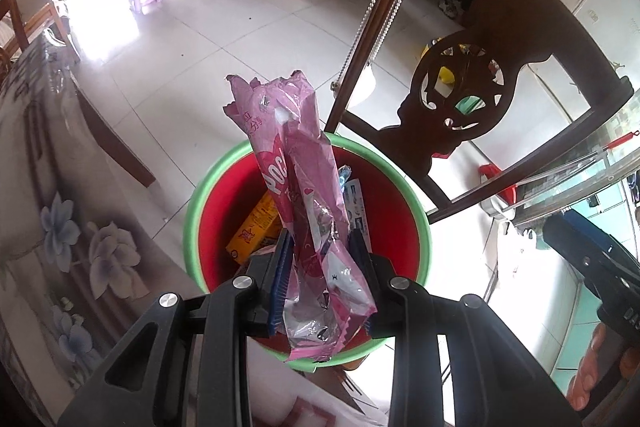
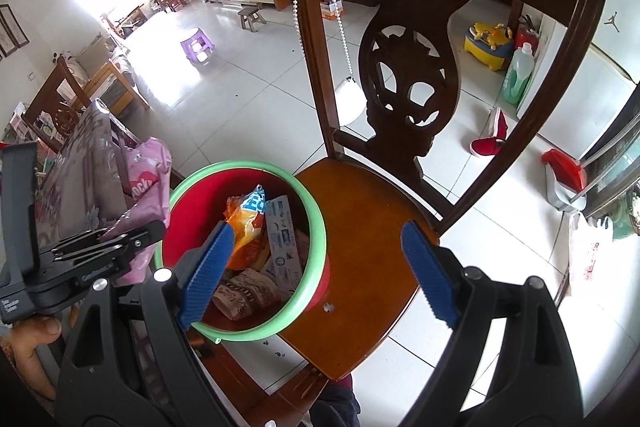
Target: Collect trash
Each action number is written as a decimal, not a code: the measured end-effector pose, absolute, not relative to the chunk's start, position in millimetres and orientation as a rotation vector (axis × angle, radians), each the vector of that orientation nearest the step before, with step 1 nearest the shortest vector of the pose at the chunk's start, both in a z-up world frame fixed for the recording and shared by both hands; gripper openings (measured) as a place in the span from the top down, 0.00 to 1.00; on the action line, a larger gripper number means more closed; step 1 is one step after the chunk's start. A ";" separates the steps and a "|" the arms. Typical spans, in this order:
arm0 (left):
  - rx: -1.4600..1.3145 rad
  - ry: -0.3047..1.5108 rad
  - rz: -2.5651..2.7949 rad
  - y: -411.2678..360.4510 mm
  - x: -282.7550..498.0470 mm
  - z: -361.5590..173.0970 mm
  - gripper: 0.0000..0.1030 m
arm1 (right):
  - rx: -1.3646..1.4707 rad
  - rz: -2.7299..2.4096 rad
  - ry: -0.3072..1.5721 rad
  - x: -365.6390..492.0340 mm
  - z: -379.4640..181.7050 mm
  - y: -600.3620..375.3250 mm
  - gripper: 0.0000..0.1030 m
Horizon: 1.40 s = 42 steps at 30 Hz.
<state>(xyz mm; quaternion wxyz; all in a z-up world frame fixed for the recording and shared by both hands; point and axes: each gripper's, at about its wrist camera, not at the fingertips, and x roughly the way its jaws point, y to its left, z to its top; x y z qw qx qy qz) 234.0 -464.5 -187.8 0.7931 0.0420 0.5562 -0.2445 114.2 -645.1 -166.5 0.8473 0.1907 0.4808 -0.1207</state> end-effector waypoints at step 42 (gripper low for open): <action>-0.045 0.706 -0.370 -269.2 144.7 -32.8 0.08 | 0.225 -0.173 0.826 64.5 -82.5 -475.2 0.05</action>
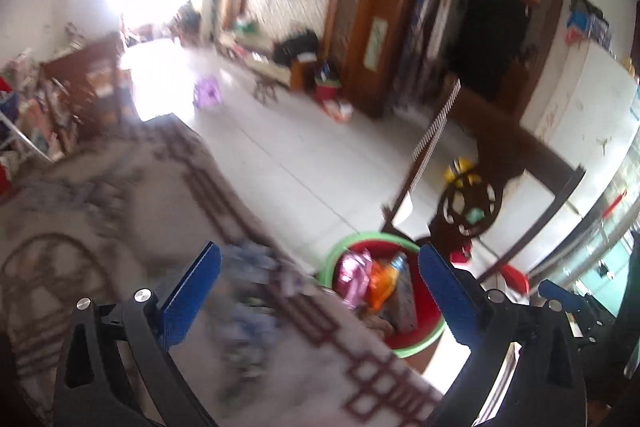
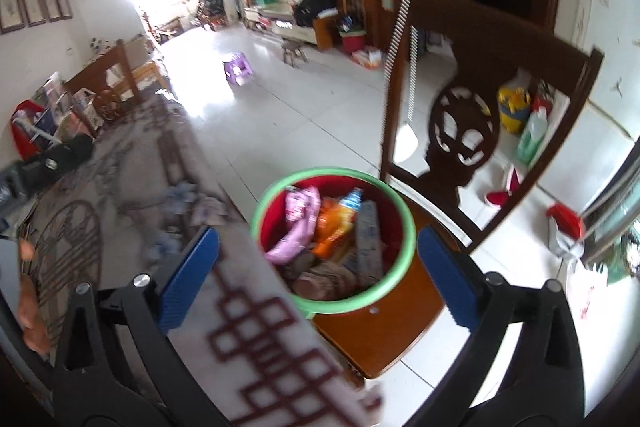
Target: Collect trash
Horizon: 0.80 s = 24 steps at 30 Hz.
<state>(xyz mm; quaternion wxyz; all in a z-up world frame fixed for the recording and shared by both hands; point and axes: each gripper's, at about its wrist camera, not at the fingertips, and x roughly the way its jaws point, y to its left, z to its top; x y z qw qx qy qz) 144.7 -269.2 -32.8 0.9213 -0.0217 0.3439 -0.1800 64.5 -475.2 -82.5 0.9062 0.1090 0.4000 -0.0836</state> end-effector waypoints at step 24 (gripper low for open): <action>-0.092 0.353 -0.041 -87.5 7.7 65.7 0.08 | 0.069 -0.135 0.405 -10.0 17.2 -277.4 0.05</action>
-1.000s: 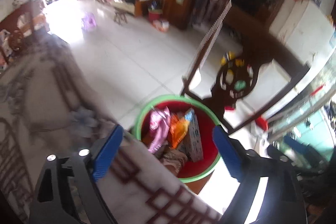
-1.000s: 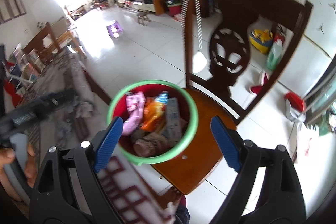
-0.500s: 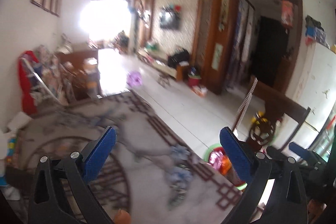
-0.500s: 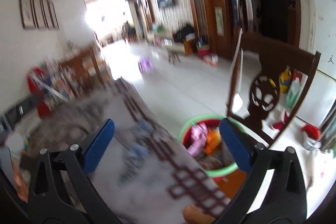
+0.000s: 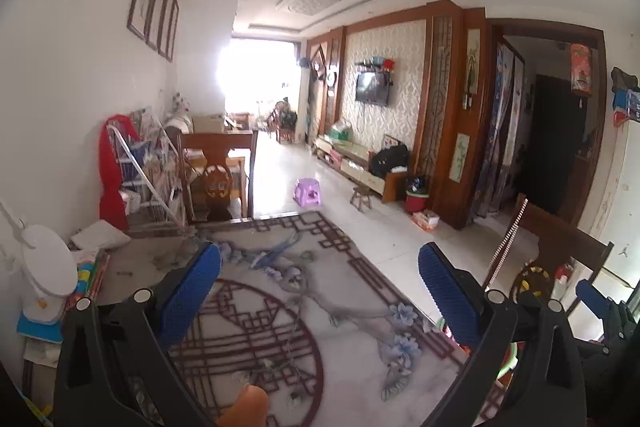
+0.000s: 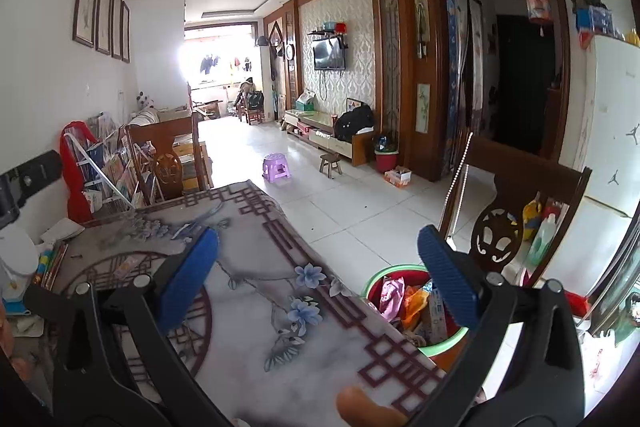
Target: Collect trash
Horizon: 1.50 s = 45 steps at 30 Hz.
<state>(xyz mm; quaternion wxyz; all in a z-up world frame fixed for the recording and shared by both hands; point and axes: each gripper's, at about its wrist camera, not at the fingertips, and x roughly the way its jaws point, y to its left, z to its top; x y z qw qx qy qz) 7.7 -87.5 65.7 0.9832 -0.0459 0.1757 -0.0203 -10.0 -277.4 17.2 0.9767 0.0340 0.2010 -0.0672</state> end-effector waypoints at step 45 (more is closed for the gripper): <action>-0.140 0.432 -0.093 -61.4 11.8 53.3 0.08 | 0.010 -0.141 0.462 -6.0 9.5 -256.2 0.05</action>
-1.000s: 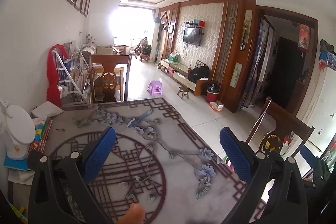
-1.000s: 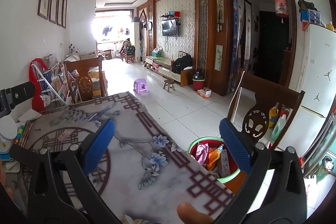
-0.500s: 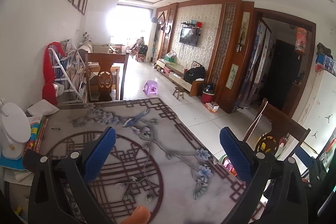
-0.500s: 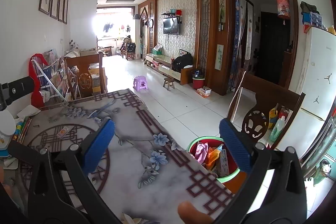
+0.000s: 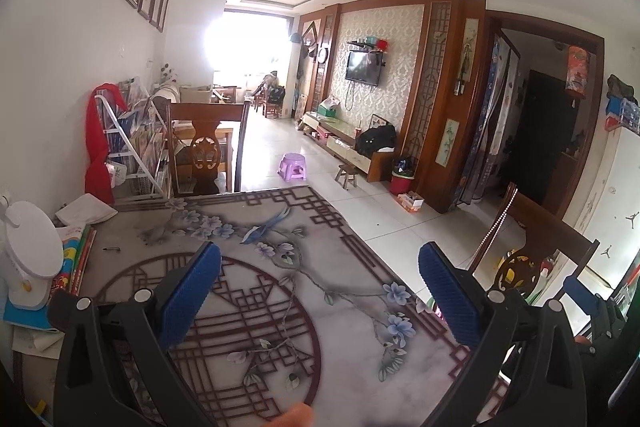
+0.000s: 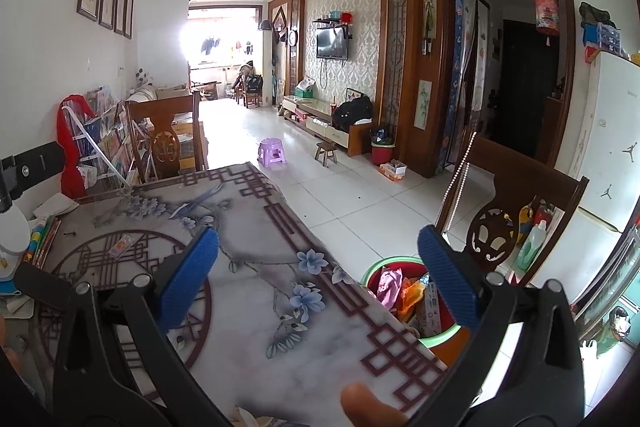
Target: Collect trash
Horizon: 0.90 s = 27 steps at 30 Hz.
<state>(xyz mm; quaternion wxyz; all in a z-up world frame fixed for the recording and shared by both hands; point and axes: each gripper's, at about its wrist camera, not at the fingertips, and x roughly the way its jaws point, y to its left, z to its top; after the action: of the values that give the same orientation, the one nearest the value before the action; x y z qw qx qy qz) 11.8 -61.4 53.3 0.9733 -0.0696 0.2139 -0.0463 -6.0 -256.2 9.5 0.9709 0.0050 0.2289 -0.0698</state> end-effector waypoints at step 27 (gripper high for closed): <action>-0.181 0.595 0.032 -19.5 47.9 -9.0 0.08 | -0.041 -0.009 0.648 44.3 -46.3 -228.2 0.05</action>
<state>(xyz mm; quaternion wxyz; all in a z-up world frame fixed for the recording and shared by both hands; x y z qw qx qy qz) 47.9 -19.5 -9.1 0.9519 -0.0892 0.2926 0.0155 44.3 -228.2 -46.4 0.9478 -0.0201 0.3182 -0.0045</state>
